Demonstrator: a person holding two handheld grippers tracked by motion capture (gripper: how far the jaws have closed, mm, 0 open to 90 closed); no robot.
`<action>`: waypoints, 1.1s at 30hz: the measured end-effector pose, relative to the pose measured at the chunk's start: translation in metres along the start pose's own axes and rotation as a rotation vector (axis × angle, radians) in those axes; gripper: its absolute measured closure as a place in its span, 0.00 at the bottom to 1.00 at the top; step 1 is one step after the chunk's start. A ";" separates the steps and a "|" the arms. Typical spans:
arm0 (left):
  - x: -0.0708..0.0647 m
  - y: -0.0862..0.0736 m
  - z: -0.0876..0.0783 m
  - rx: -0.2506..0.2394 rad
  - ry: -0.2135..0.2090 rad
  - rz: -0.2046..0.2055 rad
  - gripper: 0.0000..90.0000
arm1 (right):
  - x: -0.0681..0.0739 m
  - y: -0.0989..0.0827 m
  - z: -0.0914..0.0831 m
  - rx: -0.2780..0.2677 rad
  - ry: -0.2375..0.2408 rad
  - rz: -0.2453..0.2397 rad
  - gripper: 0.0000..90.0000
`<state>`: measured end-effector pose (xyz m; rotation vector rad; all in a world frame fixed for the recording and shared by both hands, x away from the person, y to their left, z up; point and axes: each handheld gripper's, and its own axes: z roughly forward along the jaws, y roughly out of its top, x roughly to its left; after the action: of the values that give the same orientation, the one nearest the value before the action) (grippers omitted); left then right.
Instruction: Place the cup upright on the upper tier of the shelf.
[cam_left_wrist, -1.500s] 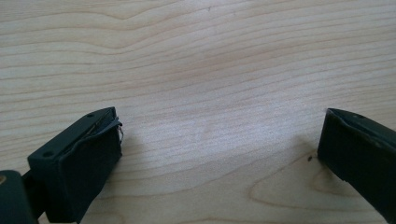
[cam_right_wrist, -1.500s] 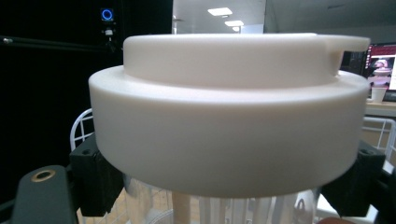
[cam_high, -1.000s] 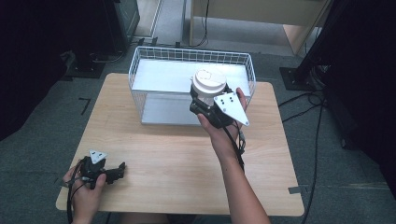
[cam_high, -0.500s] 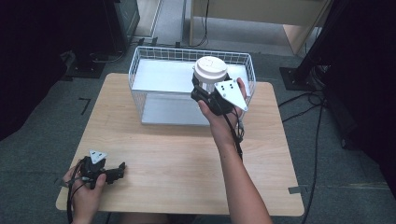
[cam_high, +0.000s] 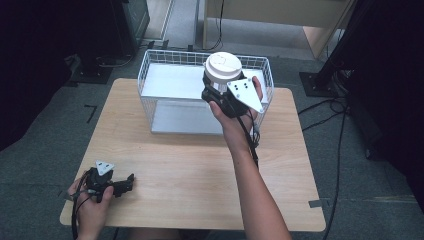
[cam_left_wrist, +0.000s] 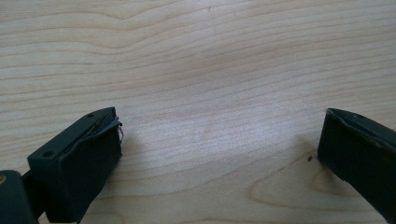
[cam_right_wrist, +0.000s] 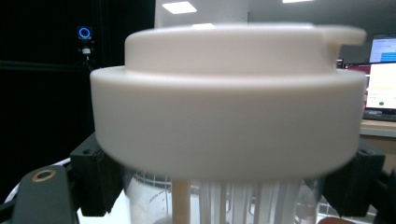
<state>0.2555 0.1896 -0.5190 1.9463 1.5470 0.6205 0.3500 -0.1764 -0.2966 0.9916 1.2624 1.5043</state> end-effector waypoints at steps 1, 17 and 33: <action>0.000 0.000 0.000 0.000 0.000 0.000 0.00 | 0.000 0.001 0.001 -0.004 0.002 0.004 0.17; 0.000 0.000 0.000 0.002 0.000 0.003 0.00 | -0.007 0.003 0.040 0.020 -0.047 -0.018 0.17; 0.000 0.000 0.000 0.000 0.001 0.002 0.00 | -0.012 -0.006 0.078 0.054 -0.074 -0.009 0.17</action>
<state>0.2555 0.1897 -0.5190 1.9474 1.5457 0.6221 0.4283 -0.1679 -0.2909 1.0653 1.2591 1.4206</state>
